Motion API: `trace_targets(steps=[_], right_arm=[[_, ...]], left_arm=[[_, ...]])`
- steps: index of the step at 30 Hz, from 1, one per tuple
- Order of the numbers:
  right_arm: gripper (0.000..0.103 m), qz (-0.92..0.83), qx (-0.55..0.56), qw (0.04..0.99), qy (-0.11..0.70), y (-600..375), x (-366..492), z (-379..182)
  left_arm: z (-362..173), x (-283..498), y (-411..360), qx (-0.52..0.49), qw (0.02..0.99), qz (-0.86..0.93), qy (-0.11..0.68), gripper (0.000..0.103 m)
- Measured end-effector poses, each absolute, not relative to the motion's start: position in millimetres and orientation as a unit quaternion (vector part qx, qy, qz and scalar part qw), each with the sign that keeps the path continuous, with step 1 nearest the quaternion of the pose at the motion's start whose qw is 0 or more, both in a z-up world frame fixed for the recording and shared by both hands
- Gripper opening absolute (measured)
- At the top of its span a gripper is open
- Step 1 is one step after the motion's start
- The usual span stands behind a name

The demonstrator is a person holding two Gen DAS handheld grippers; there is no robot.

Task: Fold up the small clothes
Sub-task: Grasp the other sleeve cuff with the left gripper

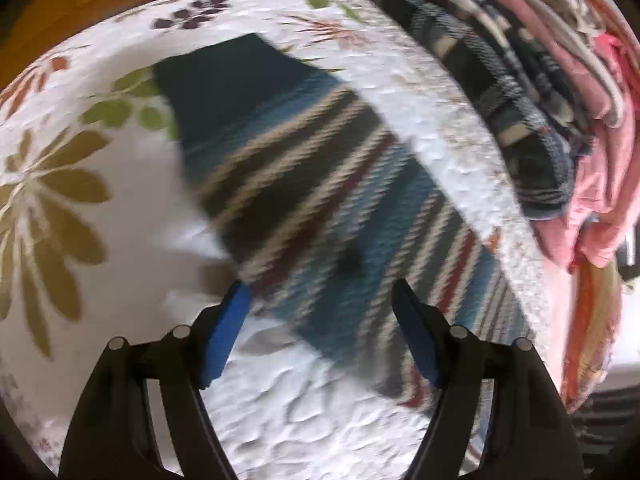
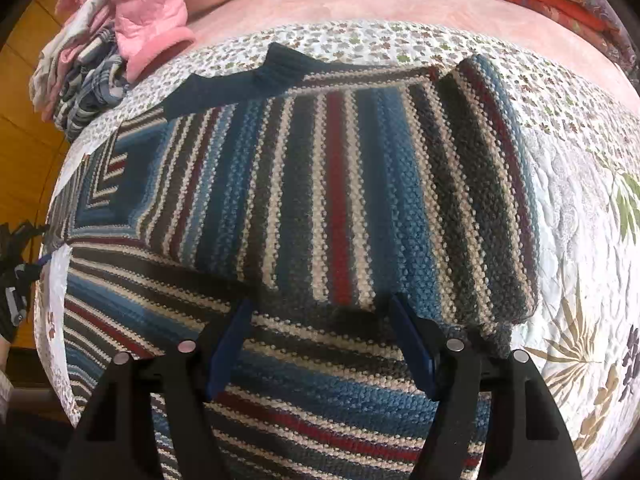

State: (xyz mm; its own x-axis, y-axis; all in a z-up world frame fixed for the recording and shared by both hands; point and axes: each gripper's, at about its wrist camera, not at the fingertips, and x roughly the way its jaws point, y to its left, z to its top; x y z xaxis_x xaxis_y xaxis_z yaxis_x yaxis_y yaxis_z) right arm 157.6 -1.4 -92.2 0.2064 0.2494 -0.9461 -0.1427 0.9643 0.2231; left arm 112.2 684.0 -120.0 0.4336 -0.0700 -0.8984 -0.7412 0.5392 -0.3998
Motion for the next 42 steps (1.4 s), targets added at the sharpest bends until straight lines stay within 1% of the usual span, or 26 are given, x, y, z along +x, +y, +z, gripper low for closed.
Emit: trace_targets(steps=[2, 5, 6, 7, 8, 9, 10, 15, 21, 29, 36, 42], right_arm=[[0.071, 0.125, 0.043, 0.776, 0.616, -1.1, 157.8, -91.9], [0.071, 0.126, 0.034, 0.778, 0.614, 1.2, 157.5, -91.1], [0.071, 0.126, 0.03, 0.779, 0.614, 2.0, 157.4, -91.5], [0.071, 0.126, 0.027, 0.779, 0.614, 2.7, 157.3, -91.9], [0.071, 0.126, 0.023, 0.779, 0.613, 3.5, 157.2, -92.5], [0.071, 0.126, 0.021, 0.779, 0.613, 4.0, 157.3, -92.9], [0.071, 0.126, 0.018, 0.78, 0.613, 5.1, 157.1, -93.5], [0.071, 0.127, 0.006, 0.78, 0.613, 7.1, 155.7, -93.9], [0.071, 0.124, 0.013, 0.779, 0.614, 5.9, 157.5, -94.3], [0.071, 0.125, 0.017, 0.778, 0.615, 2.8, 158.6, -93.4], [0.071, 0.114, 0.03, 0.781, 0.613, -9.8, 161.5, -89.9], [0.071, 0.108, 0.039, 0.783, 0.612, -18.2, 162.5, -88.8]], left_arm=[[-122.2, 120.3, 680.1, -0.408, 0.738, 0.224, 0.489, 0.071], [-122.7, 124.1, 679.6, -0.397, 0.743, 0.23, 0.487, 0.058], [-122.4, 124.6, 680.5, -0.397, 0.743, 0.232, 0.486, 0.05], [-121.4, 124.1, 682.3, -0.4, 0.744, 0.235, 0.481, 0.037], [-120.5, 123.4, 684.7, -0.407, 0.747, 0.23, 0.473, 0.029], [-119.0, 121.5, 687.5, -0.416, 0.75, 0.222, 0.464, 0.017], [-116.7, 121.6, 688.1, -0.417, 0.753, 0.221, 0.458, 0.016], [-94.8, 130.1, 675.5, -0.392, 0.786, 0.203, 0.433, 0.013], [-57.8, 146.1, 641.3, -0.359, 0.825, 0.15, 0.41, 0.012], [-19.9, 172.5, 558.1, -0.314, 0.855, 0.062, 0.408, 0.012], [-3.2, 184.6, 484.0, -0.295, 0.865, -0.007, 0.406, 0.012], [-9.8, 193.7, 429.2, -0.272, 0.865, -0.047, 0.418, 0.012]])
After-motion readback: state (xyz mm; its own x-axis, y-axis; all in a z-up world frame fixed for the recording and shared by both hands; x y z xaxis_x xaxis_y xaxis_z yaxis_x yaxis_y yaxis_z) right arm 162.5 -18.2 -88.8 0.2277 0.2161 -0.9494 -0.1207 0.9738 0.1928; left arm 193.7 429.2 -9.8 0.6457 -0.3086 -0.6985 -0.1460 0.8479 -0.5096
